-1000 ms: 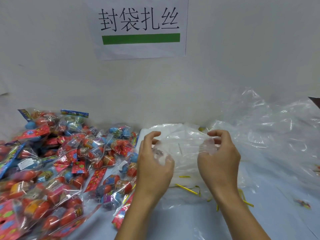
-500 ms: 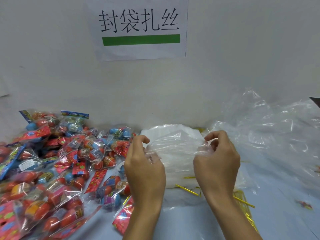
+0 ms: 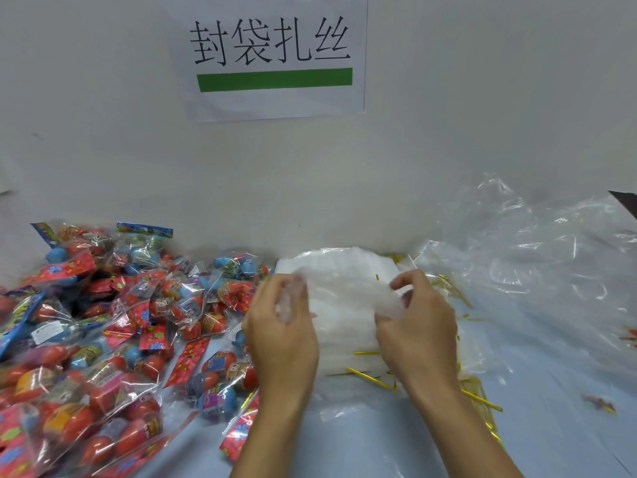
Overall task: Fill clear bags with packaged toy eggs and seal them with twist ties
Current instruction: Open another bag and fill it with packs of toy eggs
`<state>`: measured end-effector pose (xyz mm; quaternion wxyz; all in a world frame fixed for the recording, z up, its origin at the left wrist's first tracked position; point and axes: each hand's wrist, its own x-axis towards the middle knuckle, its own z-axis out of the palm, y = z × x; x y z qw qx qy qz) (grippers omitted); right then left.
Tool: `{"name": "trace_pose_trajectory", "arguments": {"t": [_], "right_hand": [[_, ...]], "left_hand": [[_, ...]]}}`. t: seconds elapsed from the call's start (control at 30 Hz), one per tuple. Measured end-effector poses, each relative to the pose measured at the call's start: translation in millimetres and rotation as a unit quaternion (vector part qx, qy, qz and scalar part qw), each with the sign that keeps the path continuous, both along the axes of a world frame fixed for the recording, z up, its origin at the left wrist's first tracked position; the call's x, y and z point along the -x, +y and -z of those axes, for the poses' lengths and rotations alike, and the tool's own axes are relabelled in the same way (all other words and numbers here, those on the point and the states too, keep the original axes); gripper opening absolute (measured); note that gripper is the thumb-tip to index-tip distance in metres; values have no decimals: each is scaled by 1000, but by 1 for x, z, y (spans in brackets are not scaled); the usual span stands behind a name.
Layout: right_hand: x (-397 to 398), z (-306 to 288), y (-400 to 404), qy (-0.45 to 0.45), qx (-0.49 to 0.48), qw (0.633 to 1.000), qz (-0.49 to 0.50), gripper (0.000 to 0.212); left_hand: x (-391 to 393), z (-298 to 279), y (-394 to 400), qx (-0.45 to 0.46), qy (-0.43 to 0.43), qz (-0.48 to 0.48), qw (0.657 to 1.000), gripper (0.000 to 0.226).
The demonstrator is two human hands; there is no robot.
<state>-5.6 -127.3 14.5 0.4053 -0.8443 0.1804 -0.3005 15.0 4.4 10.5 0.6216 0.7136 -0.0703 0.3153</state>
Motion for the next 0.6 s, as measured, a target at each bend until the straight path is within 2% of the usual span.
{"name": "trace_pose_trajectory", "arguments": {"t": [0.07,0.13,0.2,0.27,0.33,0.4,0.47,0.53,0.6], "right_hand": [[2,-1,-7,-4,-9,998,56,26],[2,-2,-14,14,-28,998,61,25],[3,-3,-17,21,-42,997,55,27],[4,-4,-18,10,-37,997,61,32],[3,-4,-17,-7,-18,998,63,40],[3,-4,-14,-41,1,999,33,45],[4,-6,-8,-80,36,994,-60,50],[5,-7,-2,-88,56,982,-156,56],[4,-6,1,-90,63,983,-150,61]], "left_hand": [[0,-3,2,15,5,1,1000,22],[2,-4,0,-6,24,46,999,14],[5,-3,-3,-64,22,69,995,37],[8,-2,-5,-158,-30,60,985,66],[12,-1,-7,-267,-86,30,959,79],[13,-1,-10,-363,-118,-23,924,78],[14,-1,-13,-405,-120,-79,903,69],[14,-3,-11,-390,-101,-140,905,53],[14,-7,-6,-330,-78,-189,922,43]]}}
